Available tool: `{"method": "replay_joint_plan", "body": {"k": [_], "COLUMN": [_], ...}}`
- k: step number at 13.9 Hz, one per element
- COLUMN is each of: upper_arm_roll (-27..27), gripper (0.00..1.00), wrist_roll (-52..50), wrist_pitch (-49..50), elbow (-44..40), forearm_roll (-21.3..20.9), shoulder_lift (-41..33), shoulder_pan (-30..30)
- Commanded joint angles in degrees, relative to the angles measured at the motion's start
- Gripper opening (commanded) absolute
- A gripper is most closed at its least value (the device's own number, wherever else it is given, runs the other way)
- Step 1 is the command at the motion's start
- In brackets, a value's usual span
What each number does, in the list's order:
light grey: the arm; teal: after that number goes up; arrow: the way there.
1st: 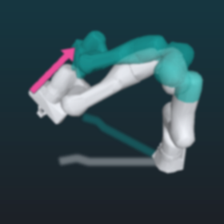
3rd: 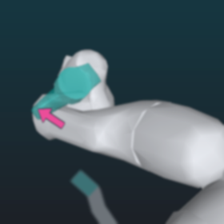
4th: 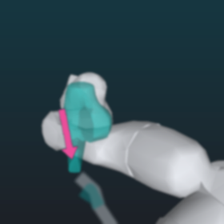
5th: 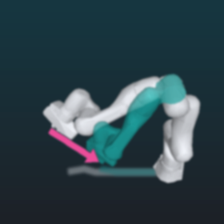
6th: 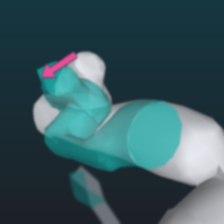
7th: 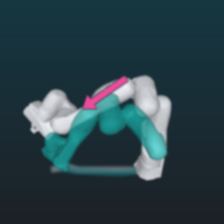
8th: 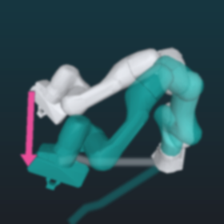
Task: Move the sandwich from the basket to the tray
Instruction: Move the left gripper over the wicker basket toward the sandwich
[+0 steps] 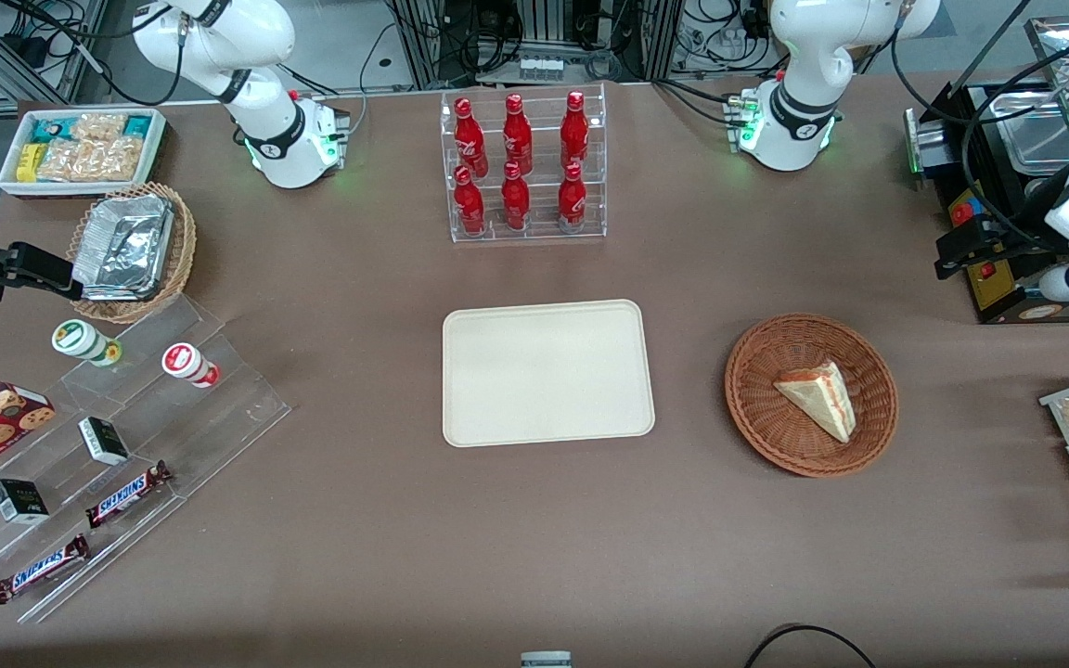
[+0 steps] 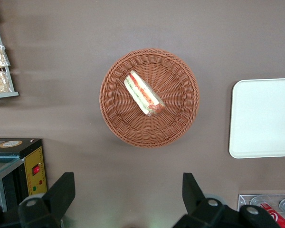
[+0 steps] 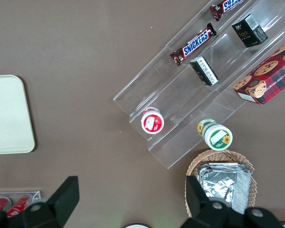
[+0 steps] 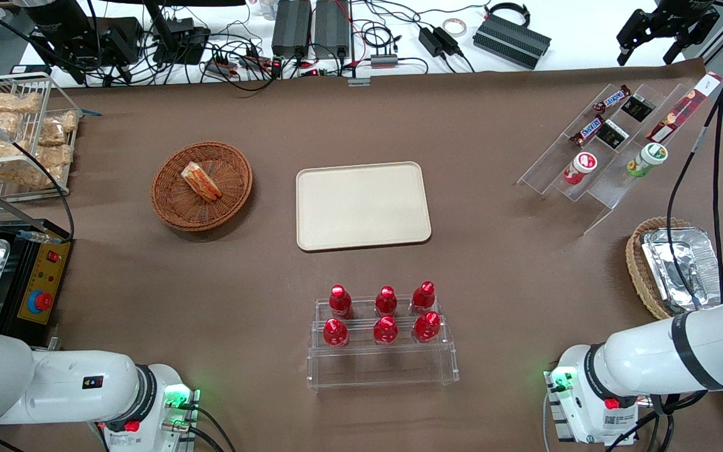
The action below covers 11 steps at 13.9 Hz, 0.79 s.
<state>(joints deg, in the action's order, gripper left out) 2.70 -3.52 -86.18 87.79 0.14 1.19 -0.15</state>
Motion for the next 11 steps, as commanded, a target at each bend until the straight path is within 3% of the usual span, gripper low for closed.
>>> {"method": "replay_joint_plan", "body": {"k": [1,7,11], "upper_arm_roll": [0.55,1.34,1.34], "gripper": [1.00,1.00,1.00], "wrist_roll": [-0.35,-2.81,-6.92], "wrist_pitch": [1.28,-1.61,-13.54], "elbow": [-1.66,0.53,11.49], "forearm_roll": [-0.05,-1.89,-1.89], "shoulder_lift": [0.48,5.04,4.97], "shoulder_pan": [0.15,0.33,0.50]}}
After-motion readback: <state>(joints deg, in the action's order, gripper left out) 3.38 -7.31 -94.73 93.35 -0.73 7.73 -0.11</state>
